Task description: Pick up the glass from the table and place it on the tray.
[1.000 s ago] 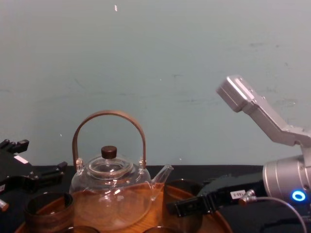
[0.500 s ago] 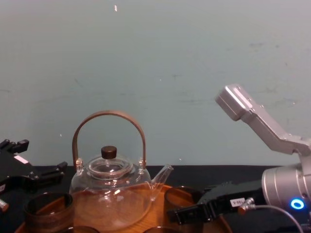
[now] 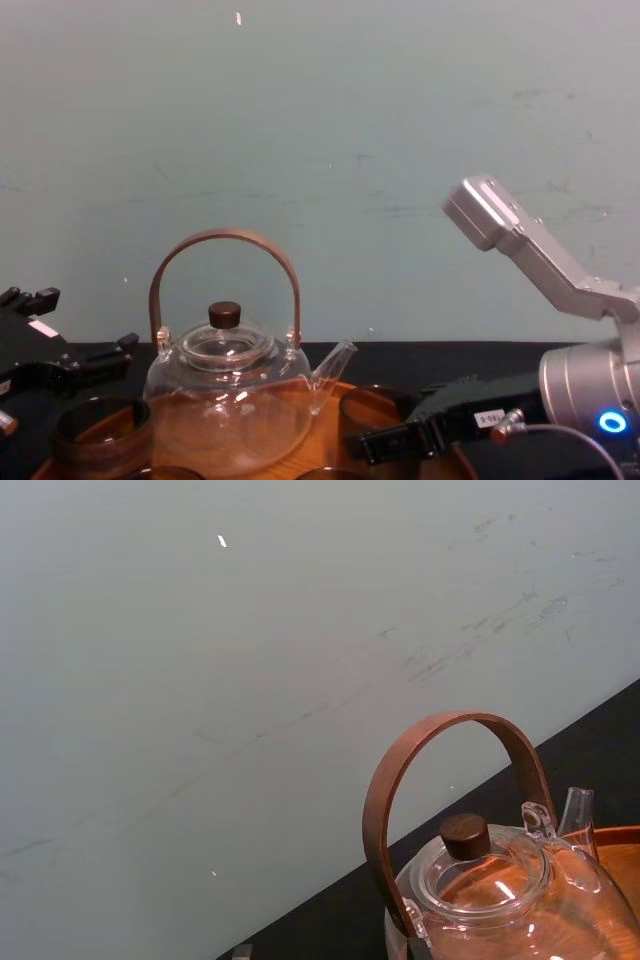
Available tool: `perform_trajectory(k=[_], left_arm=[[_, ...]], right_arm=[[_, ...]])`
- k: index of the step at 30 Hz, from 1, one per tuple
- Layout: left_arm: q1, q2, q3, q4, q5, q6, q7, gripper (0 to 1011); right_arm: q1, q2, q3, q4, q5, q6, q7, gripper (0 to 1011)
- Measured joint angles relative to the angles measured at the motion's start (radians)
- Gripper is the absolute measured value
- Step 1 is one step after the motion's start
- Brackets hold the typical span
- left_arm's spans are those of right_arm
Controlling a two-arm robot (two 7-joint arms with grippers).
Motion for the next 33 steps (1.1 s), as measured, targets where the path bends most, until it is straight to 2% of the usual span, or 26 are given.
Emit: perform_trajectory(k=[5,10,30,33], left_arm=[[0.000,0.000,0.000,0.000,0.000,0.000,0.000,1001],[0.000,0.000,0.000,0.000,0.000,0.000,0.000,1001],[0.000,0.000,0.000,0.000,0.000,0.000,0.000,1001],[0.000,0.000,0.000,0.000,0.000,0.000,0.000,1001]], right_arm=[[0.000,0.000,0.000,-0.001,0.001,0.000,0.001,902],[0.000,0.001,0.000,0.000,0.000,0.003,0.001,1002],[0.000,0.001,0.000,0.000,0.001,0.002,0.002,1002],[-0.003,0.010,0.004,-0.015,0.007,0.002,0.010,1002]])
